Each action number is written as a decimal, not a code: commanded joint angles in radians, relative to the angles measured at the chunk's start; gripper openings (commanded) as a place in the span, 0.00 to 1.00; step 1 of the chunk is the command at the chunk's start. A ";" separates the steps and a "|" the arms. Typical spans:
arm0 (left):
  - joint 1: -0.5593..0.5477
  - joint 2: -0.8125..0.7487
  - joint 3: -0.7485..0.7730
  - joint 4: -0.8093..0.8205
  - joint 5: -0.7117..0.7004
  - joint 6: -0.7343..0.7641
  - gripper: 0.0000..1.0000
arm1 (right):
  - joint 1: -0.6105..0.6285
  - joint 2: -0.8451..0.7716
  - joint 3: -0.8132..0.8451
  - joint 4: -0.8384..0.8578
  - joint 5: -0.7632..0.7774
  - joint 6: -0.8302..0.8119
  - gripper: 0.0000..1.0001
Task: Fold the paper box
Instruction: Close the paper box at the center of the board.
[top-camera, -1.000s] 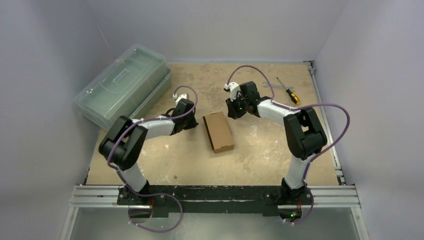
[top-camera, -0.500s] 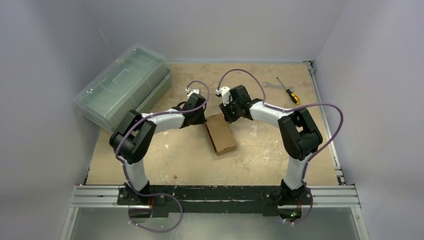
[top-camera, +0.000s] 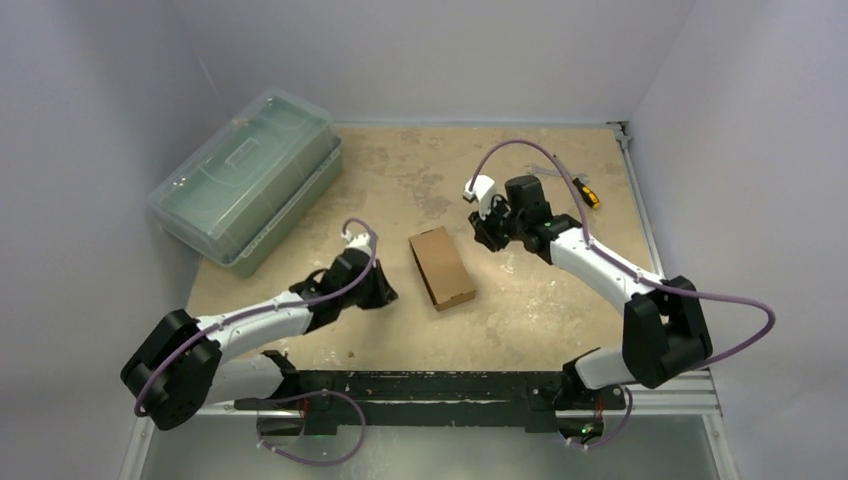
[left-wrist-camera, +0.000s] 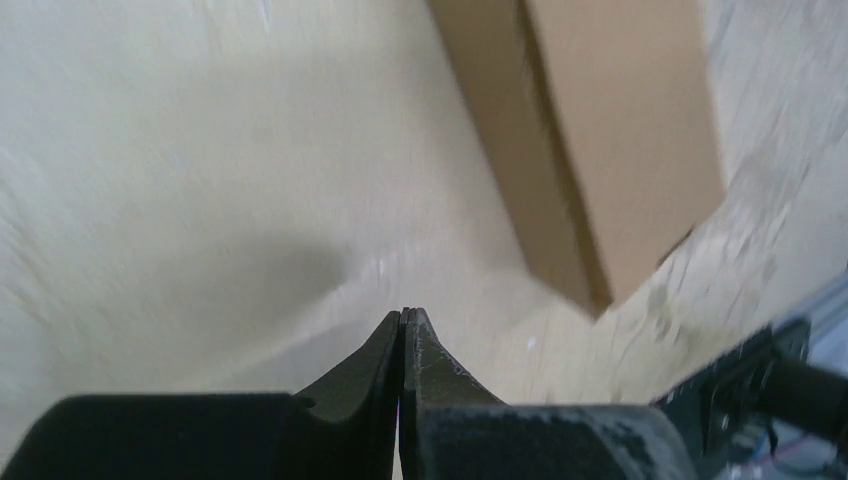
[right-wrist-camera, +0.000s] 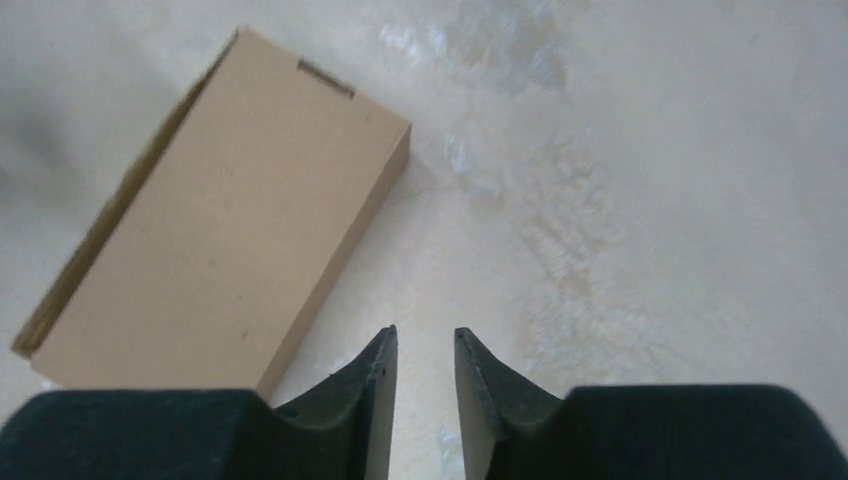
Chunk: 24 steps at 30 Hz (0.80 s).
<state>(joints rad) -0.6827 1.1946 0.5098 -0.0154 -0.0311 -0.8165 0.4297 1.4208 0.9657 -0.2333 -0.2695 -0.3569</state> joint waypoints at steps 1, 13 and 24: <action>-0.113 -0.023 -0.124 0.127 0.099 -0.213 0.00 | 0.001 0.021 -0.072 -0.056 -0.016 -0.064 0.27; -0.245 0.308 0.125 0.214 0.003 -0.272 0.00 | 0.193 0.201 -0.040 -0.100 0.039 -0.070 0.20; -0.265 0.290 0.244 0.023 -0.100 -0.202 0.00 | 0.084 0.146 -0.028 -0.073 0.050 -0.033 0.26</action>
<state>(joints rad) -0.9573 1.6283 0.7464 0.0368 -0.0185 -1.0531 0.5648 1.6287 0.9226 -0.2947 -0.1768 -0.4026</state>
